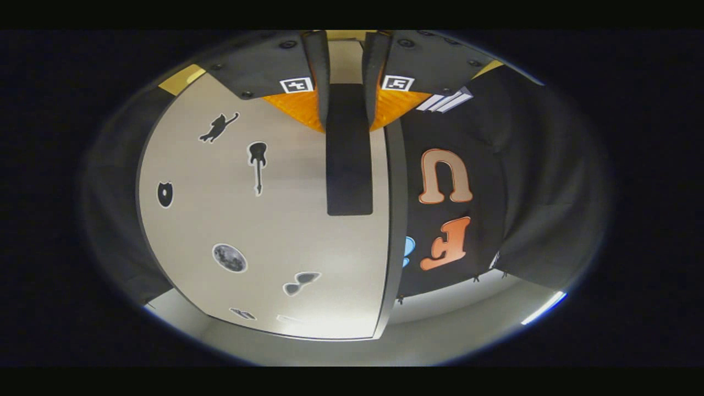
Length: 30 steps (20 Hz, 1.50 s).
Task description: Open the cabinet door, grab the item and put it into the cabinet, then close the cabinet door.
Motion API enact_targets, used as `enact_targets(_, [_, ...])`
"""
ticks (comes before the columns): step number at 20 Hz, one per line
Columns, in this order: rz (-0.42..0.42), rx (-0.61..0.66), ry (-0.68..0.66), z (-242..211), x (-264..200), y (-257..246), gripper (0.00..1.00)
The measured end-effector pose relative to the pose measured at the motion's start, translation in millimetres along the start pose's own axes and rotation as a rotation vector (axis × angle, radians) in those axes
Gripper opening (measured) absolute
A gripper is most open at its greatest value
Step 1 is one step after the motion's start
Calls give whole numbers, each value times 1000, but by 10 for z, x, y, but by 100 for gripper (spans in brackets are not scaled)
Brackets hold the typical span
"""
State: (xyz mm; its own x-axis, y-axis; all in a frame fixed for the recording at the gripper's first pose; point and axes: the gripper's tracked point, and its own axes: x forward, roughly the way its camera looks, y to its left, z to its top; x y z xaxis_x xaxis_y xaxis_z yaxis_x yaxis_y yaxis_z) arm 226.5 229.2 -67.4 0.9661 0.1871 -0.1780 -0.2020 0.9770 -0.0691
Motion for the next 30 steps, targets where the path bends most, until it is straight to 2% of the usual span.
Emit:
enact_targets(3, [53, 30, 12, 15, -173, 36, 32])
enact_targets(7, [89, 29, 8, 39, -692, -77, 32])
enact_targets(16, [104, 67, -7, 95, -1750, -545, 32])
enact_targets(30, [106, 107, -39, 144, -2655, -1407, 31])
